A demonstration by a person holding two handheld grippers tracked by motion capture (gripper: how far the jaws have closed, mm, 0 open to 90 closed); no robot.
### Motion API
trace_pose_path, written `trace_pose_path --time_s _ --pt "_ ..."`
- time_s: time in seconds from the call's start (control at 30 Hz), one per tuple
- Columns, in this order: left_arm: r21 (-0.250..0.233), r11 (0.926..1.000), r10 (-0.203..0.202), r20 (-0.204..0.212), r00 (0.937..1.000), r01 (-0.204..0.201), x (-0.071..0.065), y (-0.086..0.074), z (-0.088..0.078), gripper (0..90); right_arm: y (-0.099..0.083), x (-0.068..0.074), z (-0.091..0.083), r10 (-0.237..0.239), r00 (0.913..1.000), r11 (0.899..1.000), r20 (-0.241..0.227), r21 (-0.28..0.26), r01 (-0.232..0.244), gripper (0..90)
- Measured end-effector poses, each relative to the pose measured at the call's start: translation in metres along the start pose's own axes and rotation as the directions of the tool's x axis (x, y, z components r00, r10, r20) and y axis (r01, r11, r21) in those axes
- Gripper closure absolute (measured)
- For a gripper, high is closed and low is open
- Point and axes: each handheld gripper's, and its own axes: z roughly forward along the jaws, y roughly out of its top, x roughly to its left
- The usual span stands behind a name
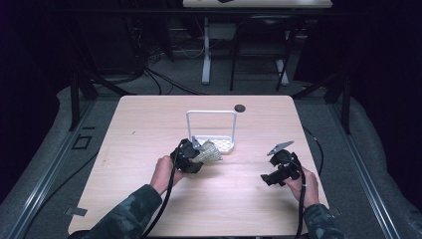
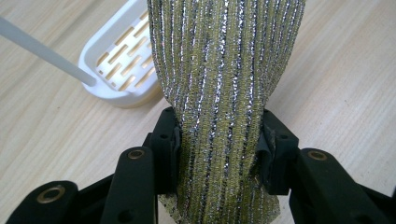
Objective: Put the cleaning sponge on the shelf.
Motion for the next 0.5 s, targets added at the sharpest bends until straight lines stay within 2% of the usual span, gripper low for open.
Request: trace_pose_path --time_s 0.5 --pt "-0.014 0.9984 -0.055 -0.026 0.9981 0.055 0.0068 0.0068 -0.0022 57.2 0.0003 0.0006 0.0002 -0.002 1.0 1.0 0.0 0.002 0.002 7.0"
